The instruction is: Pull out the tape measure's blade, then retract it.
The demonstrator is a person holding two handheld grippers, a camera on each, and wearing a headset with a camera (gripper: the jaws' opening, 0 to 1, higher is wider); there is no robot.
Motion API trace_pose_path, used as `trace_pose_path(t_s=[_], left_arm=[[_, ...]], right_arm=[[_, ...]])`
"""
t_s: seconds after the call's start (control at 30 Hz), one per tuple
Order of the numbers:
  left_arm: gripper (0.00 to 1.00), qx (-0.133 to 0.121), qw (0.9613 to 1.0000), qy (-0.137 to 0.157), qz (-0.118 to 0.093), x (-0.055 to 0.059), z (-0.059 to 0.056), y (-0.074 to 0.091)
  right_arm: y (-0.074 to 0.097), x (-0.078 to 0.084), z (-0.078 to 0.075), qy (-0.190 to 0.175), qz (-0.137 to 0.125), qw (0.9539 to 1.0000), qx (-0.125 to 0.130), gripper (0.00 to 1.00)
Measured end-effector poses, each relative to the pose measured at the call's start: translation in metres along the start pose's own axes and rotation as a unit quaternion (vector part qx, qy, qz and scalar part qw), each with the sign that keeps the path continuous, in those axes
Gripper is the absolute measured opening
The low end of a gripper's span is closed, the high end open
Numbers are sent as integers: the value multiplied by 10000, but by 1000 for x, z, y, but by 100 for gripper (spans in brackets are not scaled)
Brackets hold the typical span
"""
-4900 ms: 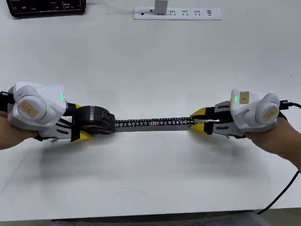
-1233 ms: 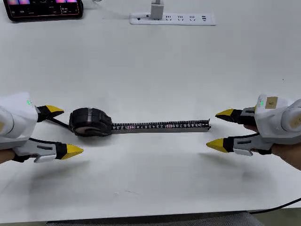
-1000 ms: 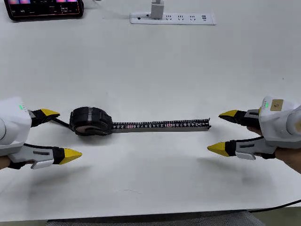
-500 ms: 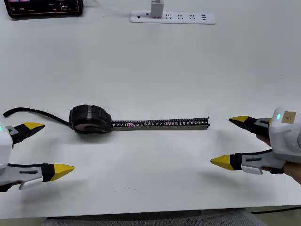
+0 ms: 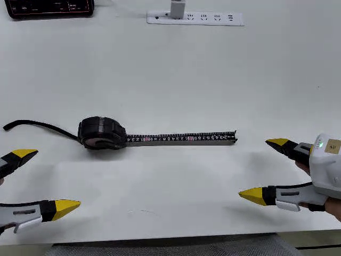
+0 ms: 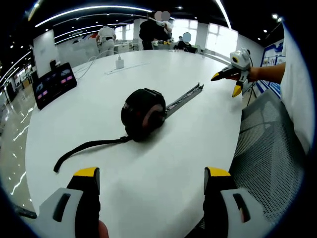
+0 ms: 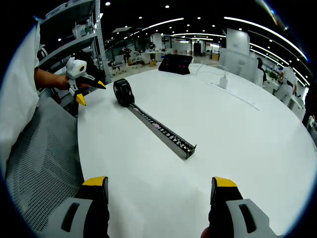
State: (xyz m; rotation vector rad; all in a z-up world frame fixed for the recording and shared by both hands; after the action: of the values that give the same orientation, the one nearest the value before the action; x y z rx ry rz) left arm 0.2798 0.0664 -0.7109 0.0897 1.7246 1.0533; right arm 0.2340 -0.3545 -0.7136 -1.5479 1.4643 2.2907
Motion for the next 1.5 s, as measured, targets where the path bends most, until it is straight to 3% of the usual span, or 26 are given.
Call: trace_pose_path(t_s=[0.37, 0.63, 0.97, 1.5], left_arm=[[87, -220, 9995, 168, -147, 12, -13, 2], [87, -236, 9992, 271, -187, 17, -20, -1], [87, -249, 9988, 322, -257, 17, -26, -2], [87, -211, 9991, 250, -269, 14, -25, -3]], right_arm=[[3, 8, 6, -102, -131, 9996, 249, 85], [1, 16, 9, -213, -265, 9987, 378, 86], [1, 18, 10, -268, -317, 9983, 416, 85], [-2, 17, 14, -250, -322, 9985, 369, 85]])
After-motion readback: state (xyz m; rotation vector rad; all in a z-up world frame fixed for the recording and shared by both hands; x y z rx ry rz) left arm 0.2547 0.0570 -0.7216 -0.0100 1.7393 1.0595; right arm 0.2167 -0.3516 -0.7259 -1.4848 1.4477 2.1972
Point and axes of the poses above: the centre of the closed fingertips' face, and the gripper's own axes: y roughly backward along the fingers, z roughly to its left, x roughly out of its underside, the point moved 6 cm from there along y, roughly backward along the fingers, and after that the axes turned 2 degrees about -z, right-handed, at the moved point
